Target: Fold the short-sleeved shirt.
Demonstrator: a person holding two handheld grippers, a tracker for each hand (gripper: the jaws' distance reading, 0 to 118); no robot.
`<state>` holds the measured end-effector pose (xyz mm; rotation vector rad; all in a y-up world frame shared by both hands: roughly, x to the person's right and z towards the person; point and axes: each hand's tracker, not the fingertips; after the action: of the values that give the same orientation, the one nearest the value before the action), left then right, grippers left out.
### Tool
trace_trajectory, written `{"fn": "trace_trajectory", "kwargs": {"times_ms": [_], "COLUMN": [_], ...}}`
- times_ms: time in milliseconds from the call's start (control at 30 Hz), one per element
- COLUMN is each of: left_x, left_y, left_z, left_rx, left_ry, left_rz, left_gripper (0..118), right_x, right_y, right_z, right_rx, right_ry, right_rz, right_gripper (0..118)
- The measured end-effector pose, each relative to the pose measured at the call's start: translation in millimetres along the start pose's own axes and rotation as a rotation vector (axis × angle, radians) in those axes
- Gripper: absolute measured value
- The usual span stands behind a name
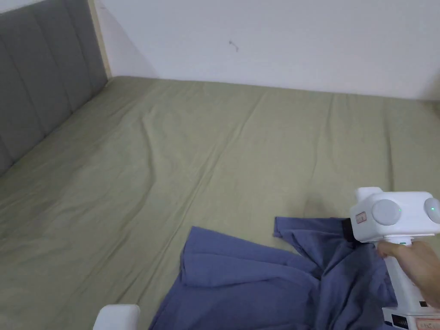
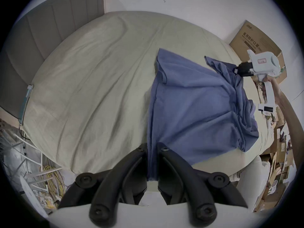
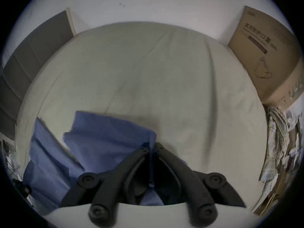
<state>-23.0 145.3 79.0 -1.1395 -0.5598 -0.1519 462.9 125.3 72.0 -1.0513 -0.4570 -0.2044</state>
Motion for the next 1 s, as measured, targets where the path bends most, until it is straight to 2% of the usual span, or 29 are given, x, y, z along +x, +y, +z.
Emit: {"fn": "trace_trajectory", "kwargs": {"times_ms": [167, 333, 467, 567, 633, 833, 1000], "left_x": [-5.6, -6.1, -16.1, -22.1, -24.6, -20.1, -12.1], "left_y": [22.0, 58.9, 101.1, 132.2, 153.2, 205.3, 243.2], "left_z": [25.2, 52.6, 80.0, 101.7, 115.0, 149.9, 176.1], "left_rx": [0.106, 0.241, 0.357, 0.418, 0.451, 0.558, 0.637], "left_ry": [-0.039, 0.012, 0.093, 0.091, 0.106, 0.137, 0.107], "left_rz": [0.045, 0.037, 0.07, 0.09, 0.072, 0.066, 0.102], "left_gripper": [9, 9, 9, 9, 9, 9, 9], "right_x": [44.1, 101.3, 145.5, 174.9, 190.2, 211.7, 204.8], "right_y": [0.6, -5.1, -19.5, -30.6, -36.1, -41.9, -20.5], "right_z": [74.9, 150.8, 211.1, 243.0, 259.9, 293.0, 305.0], "right_rx": [0.111, 0.212, 0.279, 0.306, 0.334, 0.386, 0.415], "right_ry": [-0.03, -0.122, -0.143, -0.115, -0.151, -0.133, -0.133], "right_rz": [-0.066, -0.141, -0.241, -0.324, -0.364, -0.434, -0.422], "right_gripper": [4, 4, 4, 4, 4, 4, 4]}}
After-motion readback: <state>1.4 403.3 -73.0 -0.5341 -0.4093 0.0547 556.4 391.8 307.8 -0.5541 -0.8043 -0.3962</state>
